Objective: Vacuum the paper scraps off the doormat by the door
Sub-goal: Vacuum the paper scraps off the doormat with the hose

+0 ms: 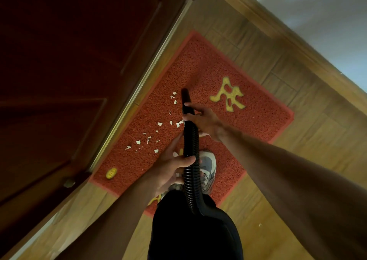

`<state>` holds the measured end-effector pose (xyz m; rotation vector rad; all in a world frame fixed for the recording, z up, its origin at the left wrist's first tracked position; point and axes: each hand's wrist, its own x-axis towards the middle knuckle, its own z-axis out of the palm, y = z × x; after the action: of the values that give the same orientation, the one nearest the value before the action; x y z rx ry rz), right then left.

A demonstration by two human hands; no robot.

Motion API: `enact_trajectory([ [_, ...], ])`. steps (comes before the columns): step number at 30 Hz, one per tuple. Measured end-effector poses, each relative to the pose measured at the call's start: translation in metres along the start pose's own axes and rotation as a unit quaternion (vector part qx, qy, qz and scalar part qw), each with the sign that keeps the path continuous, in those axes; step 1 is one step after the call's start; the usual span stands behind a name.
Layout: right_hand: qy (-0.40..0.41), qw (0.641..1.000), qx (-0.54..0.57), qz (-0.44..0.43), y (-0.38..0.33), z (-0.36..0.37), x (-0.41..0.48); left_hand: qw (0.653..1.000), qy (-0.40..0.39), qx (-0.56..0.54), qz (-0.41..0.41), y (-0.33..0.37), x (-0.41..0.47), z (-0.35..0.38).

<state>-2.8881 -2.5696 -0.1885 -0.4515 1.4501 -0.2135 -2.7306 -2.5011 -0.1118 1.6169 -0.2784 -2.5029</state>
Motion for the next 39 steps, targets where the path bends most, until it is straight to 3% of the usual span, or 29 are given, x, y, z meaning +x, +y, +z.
enact_trajectory([
  [11,-0.034,0.999,-0.021,0.018,-0.001,0.035,0.003,0.999,-0.001,-0.052,0.013,-0.017,-0.016,-0.025],
  [29,0.055,0.992,0.104,0.049,0.035,0.023,-0.029,0.997,-0.029,0.06,-0.046,-0.018,-0.019,-0.02],
  [39,0.04,0.991,0.118,0.043,0.051,0.031,-0.034,0.994,-0.006,0.089,-0.068,-0.03,-0.023,-0.024],
])
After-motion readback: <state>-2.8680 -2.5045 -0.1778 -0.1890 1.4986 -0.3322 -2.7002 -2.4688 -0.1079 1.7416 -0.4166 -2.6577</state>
